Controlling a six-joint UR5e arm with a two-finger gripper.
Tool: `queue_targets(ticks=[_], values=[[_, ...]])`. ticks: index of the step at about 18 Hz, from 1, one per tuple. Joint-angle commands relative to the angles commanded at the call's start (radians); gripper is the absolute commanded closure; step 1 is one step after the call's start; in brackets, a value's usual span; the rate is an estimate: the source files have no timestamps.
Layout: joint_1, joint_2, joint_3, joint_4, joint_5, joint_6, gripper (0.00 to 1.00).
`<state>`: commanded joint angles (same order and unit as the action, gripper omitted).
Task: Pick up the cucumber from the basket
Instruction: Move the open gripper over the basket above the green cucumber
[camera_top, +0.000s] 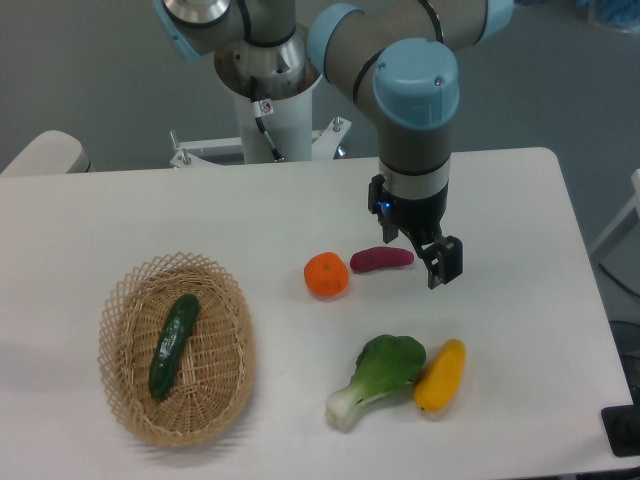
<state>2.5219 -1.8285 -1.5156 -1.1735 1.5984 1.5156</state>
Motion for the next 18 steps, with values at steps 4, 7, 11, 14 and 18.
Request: queue_targets(ticks=[4,7,11,14,18], values=[[-0.012,0.003,-0.005,0.0,0.0,0.0,0.0],[-0.049,0.012,-0.02,0.0,0.0,-0.006,0.0],[-0.086,0.041,-0.083,0.002,-0.025,-0.142,0.0],[-0.158,0.046,-0.135,0.009,-0.023,-0.325,0.0],[-0.253,0.034,-0.179,0.043,-0.025,-0.625,0.0]])
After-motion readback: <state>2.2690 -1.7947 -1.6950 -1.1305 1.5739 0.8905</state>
